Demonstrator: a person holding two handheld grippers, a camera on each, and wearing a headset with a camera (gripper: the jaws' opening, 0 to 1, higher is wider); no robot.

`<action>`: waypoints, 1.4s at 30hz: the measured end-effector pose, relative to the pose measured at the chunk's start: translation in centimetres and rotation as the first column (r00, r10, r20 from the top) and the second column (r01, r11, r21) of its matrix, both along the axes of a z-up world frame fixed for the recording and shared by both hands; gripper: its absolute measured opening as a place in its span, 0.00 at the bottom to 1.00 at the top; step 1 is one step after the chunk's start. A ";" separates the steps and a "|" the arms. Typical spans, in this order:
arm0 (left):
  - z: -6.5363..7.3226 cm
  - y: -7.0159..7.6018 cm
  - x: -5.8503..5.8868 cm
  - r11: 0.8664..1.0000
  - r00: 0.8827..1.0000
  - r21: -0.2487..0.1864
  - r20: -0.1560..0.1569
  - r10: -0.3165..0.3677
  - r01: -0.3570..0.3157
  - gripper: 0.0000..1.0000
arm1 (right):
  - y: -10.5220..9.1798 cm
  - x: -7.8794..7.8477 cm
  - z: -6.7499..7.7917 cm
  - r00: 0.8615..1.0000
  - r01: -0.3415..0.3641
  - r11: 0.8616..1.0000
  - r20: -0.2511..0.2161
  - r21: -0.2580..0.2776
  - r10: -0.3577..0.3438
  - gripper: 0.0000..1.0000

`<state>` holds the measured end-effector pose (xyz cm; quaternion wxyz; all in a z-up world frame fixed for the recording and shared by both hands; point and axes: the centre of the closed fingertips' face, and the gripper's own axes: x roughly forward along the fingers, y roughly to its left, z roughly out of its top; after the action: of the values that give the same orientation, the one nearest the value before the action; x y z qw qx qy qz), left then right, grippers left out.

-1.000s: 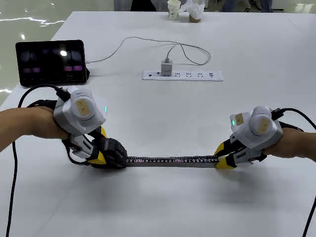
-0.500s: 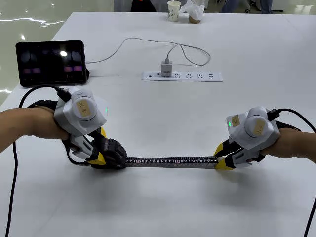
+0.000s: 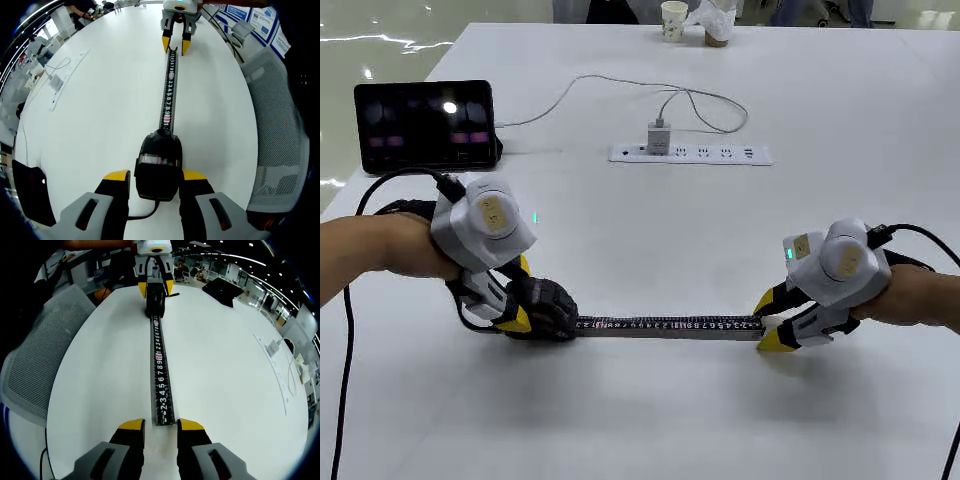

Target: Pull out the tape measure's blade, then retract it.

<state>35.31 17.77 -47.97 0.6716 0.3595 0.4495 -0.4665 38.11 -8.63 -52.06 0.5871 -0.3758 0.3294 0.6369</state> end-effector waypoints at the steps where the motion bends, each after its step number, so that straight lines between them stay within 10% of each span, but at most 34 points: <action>1: 0.1 0.1 0.0 1.000 1.000 -0.002 0.003 0.008 -0.008 0.35 | 0.0 0.0 0.0 1.000 0.003 1.000 0.001 0.002 -0.003 0.23; 25: 0.8 1.2 -1.7 0.987 0.991 -0.085 0.005 0.136 -0.135 0.54 | -0.8 -0.8 1.7 0.992 0.121 0.991 0.023 0.052 -0.122 0.40; 42: 1.4 0.9 -3.4 0.944 0.960 -0.194 0.028 0.279 -0.269 0.65 | -0.9 -2.3 2.5 0.970 0.242 0.966 0.010 0.094 -0.244 0.52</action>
<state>31.96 18.68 -46.58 0.7728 0.2411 0.4305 -0.3991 35.83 -9.58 -49.57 0.6808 -0.3119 0.3371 0.5706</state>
